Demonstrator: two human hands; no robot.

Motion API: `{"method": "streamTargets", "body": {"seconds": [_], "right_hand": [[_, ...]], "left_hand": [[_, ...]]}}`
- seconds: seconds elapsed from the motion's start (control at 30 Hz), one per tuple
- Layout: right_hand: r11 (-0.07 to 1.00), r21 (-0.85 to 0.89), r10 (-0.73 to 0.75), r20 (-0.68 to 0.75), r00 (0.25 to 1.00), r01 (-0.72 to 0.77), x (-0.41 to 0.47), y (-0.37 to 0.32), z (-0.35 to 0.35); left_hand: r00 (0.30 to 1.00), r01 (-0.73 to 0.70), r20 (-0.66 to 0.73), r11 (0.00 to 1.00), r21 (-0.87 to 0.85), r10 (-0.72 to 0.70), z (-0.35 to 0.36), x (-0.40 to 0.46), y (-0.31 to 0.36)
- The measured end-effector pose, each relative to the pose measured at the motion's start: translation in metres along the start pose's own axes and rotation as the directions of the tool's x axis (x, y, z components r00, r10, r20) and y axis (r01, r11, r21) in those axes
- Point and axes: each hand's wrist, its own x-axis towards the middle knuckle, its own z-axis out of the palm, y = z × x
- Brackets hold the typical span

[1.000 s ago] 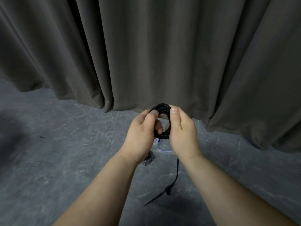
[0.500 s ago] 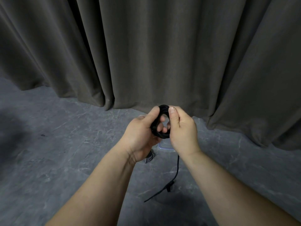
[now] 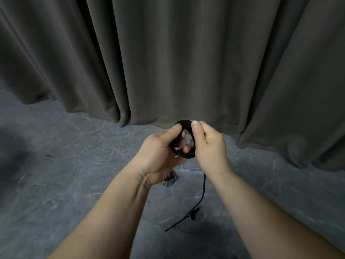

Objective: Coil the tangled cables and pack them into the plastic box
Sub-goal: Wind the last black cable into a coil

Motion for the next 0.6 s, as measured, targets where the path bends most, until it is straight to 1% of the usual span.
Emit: {"method": "streamTargets", "body": {"seconds": [0.07, 0.13, 0.23, 0.3, 0.37, 0.43, 0.5, 0.53, 0.57, 0.6], "right_hand": [[0.999, 0.007, 0.034, 0.048, 0.998, -0.034, 0.001, 0.001, -0.001], [0.994, 0.035, 0.1, 0.104, 0.99, -0.104, 0.003, 0.004, -0.004], [0.966, 0.069, 0.233, 0.187, 0.954, -0.249, 0.005, 0.01, -0.012], [0.957, -0.004, 0.283, 0.226, 0.932, -0.29, 0.005, 0.015, -0.018], [0.947, -0.155, 0.311, 0.237, 0.92, -0.28, 0.003, 0.02, -0.025], [0.935, -0.279, 0.289, 0.238, 0.928, -0.22, 0.001, 0.023, -0.031], [0.906, -0.417, 0.204, 0.278, 0.939, -0.073, -0.001, 0.018, -0.035], [0.883, -0.469, 0.154, 0.33, 0.931, 0.02, -0.002, 0.011, -0.036], [0.862, -0.495, 0.113, 0.405, 0.907, 0.114, -0.002, 0.002, -0.035], [0.847, -0.496, 0.088, 0.488, 0.868, 0.193, -0.003, -0.008, -0.034]], "left_hand": [[0.999, -0.04, -0.03, 0.999, -0.029, 0.04, 0.002, 0.0, -0.003], [0.994, -0.081, -0.084, 0.995, -0.062, 0.076, 0.002, 0.002, -0.004], [0.965, -0.148, -0.235, 0.983, -0.104, 0.121, -0.006, 0.008, 0.002], [0.931, -0.19, -0.34, 0.971, -0.143, 0.132, -0.017, 0.011, 0.008], [0.903, -0.224, -0.404, 0.962, -0.158, 0.144, -0.027, 0.012, 0.014], [0.881, -0.239, -0.444, 0.964, -0.12, 0.163, -0.034, 0.012, 0.016], [0.85, -0.245, -0.487, 0.969, -0.03, 0.199, -0.037, 0.012, 0.016], [0.833, -0.242, -0.505, 0.97, 0.035, 0.226, -0.037, 0.012, 0.014], [0.819, -0.236, -0.513, 0.966, 0.109, 0.257, -0.036, 0.013, 0.012], [0.81, -0.225, -0.507, 0.955, 0.195, 0.294, -0.035, 0.013, 0.009]]}}
